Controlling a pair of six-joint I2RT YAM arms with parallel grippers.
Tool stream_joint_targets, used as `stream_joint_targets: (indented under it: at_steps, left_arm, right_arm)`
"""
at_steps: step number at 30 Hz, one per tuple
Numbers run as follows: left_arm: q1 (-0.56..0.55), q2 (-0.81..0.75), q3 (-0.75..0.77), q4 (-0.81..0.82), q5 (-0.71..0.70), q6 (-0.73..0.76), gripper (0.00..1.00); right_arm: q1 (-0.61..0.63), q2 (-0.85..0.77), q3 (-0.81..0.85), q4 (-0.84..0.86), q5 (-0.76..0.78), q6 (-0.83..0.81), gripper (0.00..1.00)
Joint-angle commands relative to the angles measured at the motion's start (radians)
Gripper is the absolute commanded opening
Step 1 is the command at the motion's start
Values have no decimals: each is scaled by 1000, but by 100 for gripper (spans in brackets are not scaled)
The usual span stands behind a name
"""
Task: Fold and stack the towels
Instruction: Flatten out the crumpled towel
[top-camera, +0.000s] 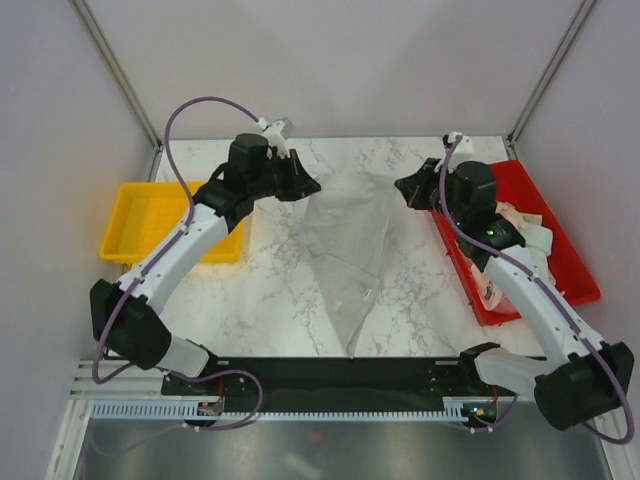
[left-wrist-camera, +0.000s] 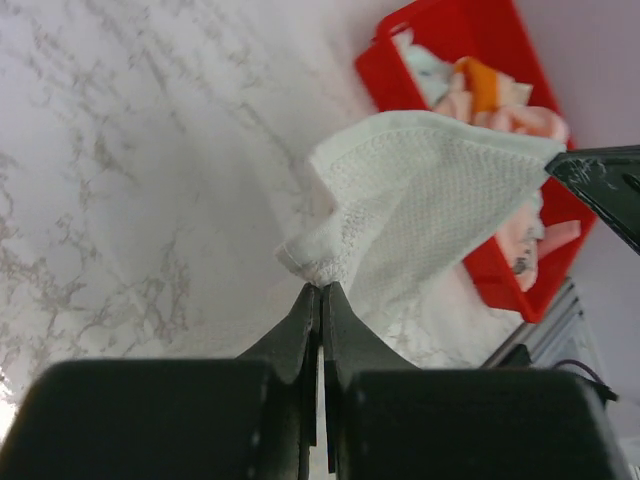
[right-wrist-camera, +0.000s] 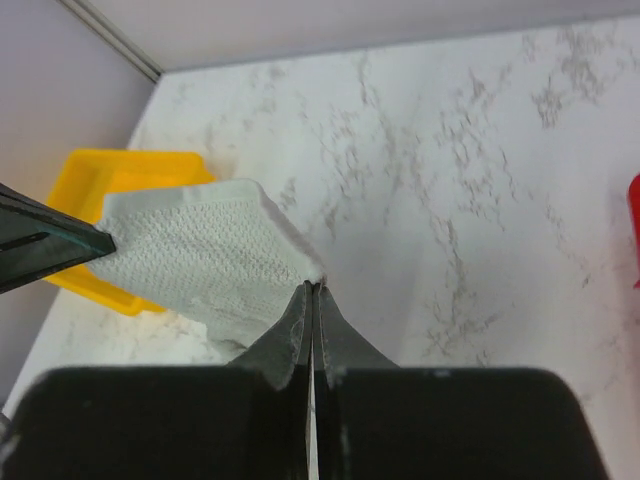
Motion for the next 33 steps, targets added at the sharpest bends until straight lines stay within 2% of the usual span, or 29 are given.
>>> stream_joint_targets:
  at_steps: [1,5,10,11,15,21,26,29,33]
  left_arm:
    - [2,-133,26,81,109,10,2]
    - [-7,-254,-8,94,142,6,2]
    - [-32,-415,-94,163,265,-45,2]
    - [-35,-473,-111,187,289,-86,2]
    - [-59,-547,-144,258,362,-188,2]
    - [-84,-584,-100,279,360,-250,2]
    - [-84,-557,-37,247,337,-254,2]
    - [-69,-483,-2,247,337,-254,2]
    - [-3,-365,-9,247,337,-254,2]
  right_arm:
    - [2,-118,76,-1,-44,-20,0]
    - [3,-269,46,33,-157,1,0]
    - [2,-471,20,-16,-237,24,0]
    - [2,-497,15,-19,-243,30,0]
    - [2,-569,40,-22,-277,58,0]
    - [2,-554,164,-22,-299,115,0]
    - [3,-517,210,-24,-211,135,0]
    - [2,-439,205,-25,-121,104,0]
    - [2,-208,204,2,-56,51,0]
